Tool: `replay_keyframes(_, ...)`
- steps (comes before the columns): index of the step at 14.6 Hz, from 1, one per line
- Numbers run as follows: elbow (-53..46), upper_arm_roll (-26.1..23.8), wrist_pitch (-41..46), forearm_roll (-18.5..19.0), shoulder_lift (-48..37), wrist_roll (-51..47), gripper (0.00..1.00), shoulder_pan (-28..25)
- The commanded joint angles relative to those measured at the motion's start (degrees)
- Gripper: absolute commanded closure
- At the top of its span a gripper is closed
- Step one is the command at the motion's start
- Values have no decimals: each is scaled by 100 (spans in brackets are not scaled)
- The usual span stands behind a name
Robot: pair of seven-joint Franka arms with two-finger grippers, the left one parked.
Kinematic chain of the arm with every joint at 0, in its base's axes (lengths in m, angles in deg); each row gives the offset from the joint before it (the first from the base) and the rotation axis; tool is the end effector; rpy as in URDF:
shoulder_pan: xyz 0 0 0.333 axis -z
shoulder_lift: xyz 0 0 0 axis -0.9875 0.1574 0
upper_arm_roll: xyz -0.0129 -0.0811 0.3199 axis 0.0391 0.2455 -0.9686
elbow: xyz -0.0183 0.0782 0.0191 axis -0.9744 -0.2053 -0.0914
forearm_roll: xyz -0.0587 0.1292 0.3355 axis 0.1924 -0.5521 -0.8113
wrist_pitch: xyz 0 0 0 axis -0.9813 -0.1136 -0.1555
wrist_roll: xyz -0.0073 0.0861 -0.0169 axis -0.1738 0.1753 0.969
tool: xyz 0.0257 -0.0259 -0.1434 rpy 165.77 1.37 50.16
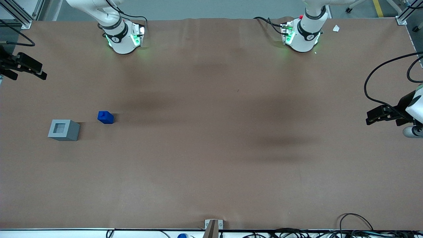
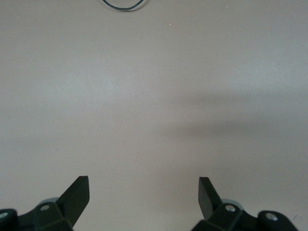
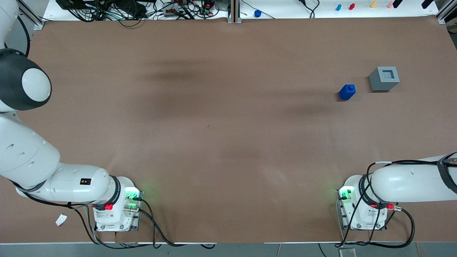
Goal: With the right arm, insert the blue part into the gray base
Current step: 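Lower the open right gripper over the blue block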
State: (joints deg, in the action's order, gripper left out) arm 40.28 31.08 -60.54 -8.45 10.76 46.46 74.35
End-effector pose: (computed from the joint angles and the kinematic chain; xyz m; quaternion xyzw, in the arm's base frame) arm 0.4929 -0.0224 0.6275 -0.9996 0.0143 0.0116 0.0232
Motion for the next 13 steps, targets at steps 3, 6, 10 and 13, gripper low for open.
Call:
replay_keyframes(3, -46, -99, 20, 17, 21, -19, 0, 114)
replay_keyframes(6, -55, -90, 3, 52, 134, -19, 0, 158)
replay_keyframes(10, 225, -90, -313, 26, 311, 7, 0, 140)
replay_keyframes(13, 612, -81, -480, 17, 328, -19, 0, 132)
